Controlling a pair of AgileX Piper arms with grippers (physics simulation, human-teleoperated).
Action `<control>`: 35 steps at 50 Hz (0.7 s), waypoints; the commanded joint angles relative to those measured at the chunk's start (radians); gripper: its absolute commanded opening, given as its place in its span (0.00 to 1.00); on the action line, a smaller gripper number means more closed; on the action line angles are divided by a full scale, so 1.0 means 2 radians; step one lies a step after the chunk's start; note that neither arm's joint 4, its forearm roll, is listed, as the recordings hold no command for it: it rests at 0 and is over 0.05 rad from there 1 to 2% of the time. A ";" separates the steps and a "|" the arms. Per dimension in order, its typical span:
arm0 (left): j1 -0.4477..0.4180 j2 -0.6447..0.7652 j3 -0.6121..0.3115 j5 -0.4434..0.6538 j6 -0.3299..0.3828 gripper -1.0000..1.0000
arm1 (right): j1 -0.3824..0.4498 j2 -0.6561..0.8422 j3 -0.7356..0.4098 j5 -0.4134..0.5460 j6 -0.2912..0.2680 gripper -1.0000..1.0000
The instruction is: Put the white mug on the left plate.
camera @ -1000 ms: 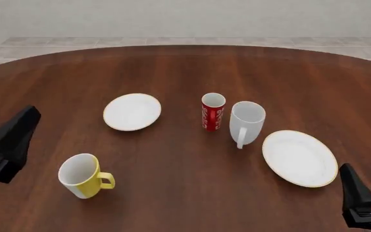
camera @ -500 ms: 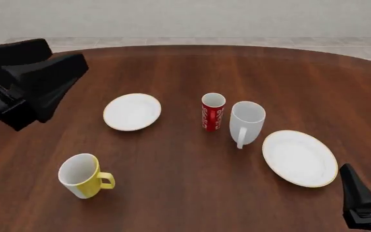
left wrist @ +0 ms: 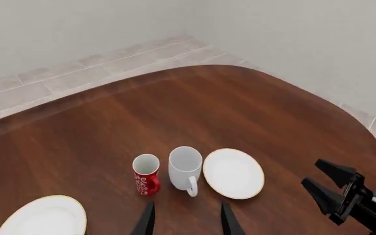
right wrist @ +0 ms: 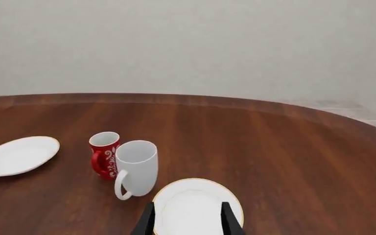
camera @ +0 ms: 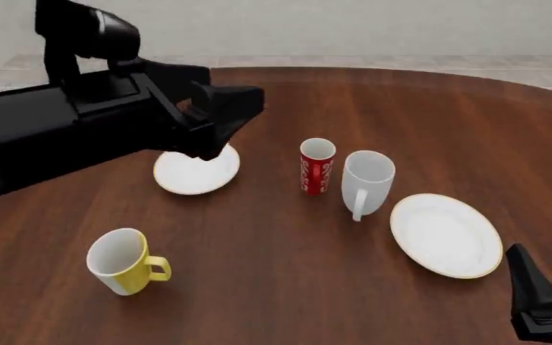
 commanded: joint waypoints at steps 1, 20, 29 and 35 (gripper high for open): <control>-0.009 0.072 -0.026 -0.004 0.003 1.00 | -0.001 -0.002 0.000 0.001 0.002 1.00; 0.002 0.140 -0.050 -0.022 0.020 1.00 | -0.001 0.004 0.001 -0.004 0.004 1.00; -0.004 0.165 -0.060 -0.035 0.026 1.00 | -0.001 0.004 0.001 -0.003 0.004 1.00; -0.014 0.192 -0.062 -0.051 0.034 1.00 | -0.001 0.005 0.001 -0.004 0.005 1.00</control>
